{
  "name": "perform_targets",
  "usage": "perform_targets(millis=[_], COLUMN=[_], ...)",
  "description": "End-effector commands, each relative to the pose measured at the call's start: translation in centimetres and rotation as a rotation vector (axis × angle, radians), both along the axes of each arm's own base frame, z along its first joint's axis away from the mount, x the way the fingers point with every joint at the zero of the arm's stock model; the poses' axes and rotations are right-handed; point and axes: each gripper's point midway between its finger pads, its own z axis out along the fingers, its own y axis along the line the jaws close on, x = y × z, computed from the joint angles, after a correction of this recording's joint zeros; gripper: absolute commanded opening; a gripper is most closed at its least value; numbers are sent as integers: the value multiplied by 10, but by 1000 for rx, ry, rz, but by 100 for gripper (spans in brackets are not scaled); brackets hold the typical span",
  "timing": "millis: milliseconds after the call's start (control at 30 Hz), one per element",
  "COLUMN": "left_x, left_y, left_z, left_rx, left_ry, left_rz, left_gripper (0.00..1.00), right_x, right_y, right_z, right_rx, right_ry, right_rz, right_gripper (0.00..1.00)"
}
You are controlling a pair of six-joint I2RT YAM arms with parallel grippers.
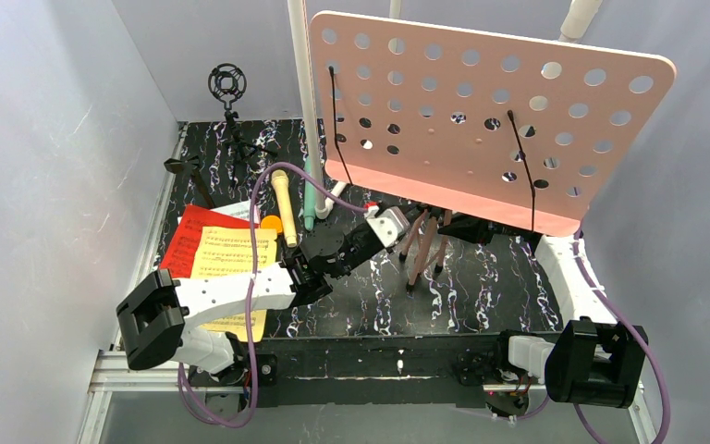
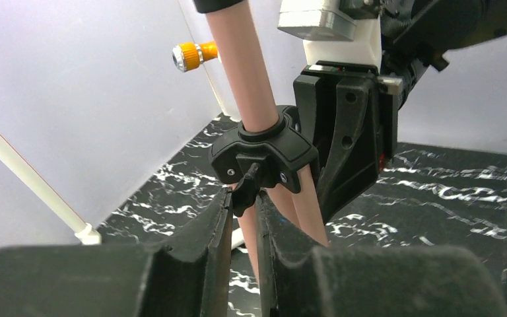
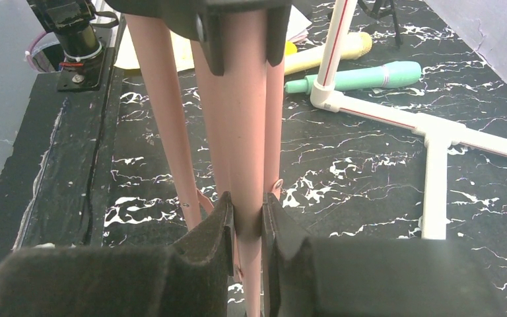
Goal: Pack up the instrument practice props
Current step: Unscrew the knob on the music stand.
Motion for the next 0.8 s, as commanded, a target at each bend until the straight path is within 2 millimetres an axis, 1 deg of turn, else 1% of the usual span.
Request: perform_targets(millis=[0, 167, 300, 400, 433, 533, 600, 633, 700, 767], left_x=[7, -3, -7, -7, -7, -7, -9, -11, -14, -15], left_y=[15, 17, 13, 13, 13, 16, 18, 19, 21, 27], left_z=[34, 32, 31, 34, 37, 45, 50, 55, 55, 47], left_rx=[-192, -314, -464, -570, -597, -676, -691, -685, -649, -626], left_ry=[182, 443, 694, 830, 859, 922, 928, 915, 879, 858], left_rz=[64, 28, 7, 6, 2, -3, -17, -30, -35, -19], left_gripper=[4, 3, 3, 7, 9, 24, 34, 37, 43, 48], right_x=[-23, -23, -23, -22, -22, -22, -22, -22, -22, -22], right_y=[6, 6, 6, 6, 6, 6, 6, 6, 6, 6], right_z=[1, -1, -1, -2, -2, -2, -2, -2, -2, -2], right_rx=[52, 50, 50, 49, 48, 48, 47, 47, 47, 47], right_ry=[120, 124, 126, 126, 127, 128, 128, 128, 127, 126], right_rz=[49, 47, 45, 44, 44, 43, 42, 42, 42, 42], right_gripper=[1, 1, 1, 1, 1, 1, 1, 1, 1, 1])
